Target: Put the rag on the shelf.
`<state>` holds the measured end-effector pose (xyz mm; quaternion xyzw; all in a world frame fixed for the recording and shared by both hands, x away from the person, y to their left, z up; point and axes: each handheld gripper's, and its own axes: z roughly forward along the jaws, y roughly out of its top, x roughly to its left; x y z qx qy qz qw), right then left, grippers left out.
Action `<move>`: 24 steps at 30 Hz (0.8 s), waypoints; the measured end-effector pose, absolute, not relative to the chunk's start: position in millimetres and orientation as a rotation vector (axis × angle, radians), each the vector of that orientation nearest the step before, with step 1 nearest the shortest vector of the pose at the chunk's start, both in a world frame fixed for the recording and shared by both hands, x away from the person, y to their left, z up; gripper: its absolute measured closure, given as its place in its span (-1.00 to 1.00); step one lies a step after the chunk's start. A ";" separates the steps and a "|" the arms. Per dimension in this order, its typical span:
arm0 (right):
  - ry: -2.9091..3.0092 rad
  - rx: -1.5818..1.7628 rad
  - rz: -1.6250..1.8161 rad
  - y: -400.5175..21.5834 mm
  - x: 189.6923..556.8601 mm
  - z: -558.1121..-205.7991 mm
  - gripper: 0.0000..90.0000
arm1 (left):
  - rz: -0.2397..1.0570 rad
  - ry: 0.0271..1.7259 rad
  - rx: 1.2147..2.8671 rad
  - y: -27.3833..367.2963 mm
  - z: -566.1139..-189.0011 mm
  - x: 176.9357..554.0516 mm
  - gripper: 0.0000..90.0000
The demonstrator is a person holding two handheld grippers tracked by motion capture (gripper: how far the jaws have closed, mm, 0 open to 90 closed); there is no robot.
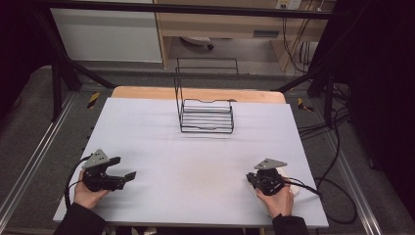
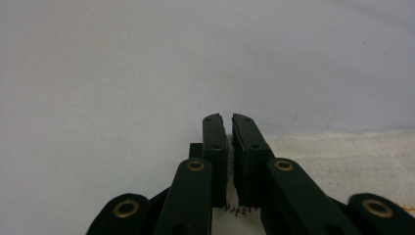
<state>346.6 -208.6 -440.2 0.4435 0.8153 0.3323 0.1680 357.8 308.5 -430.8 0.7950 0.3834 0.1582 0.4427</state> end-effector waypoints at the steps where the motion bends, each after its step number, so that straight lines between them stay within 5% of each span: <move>1: 2.319 1.268 0.960 -209.0 346.6 -438.7 0.90 | 0.392 0.951 1.972 308.5 -430.8 357.8 -0.76; 24: 2.301 1.182 1.193 -162.7 376.9 -413.8 0.91 | 0.398 0.952 1.975 308.6 -431.2 358.3 -0.76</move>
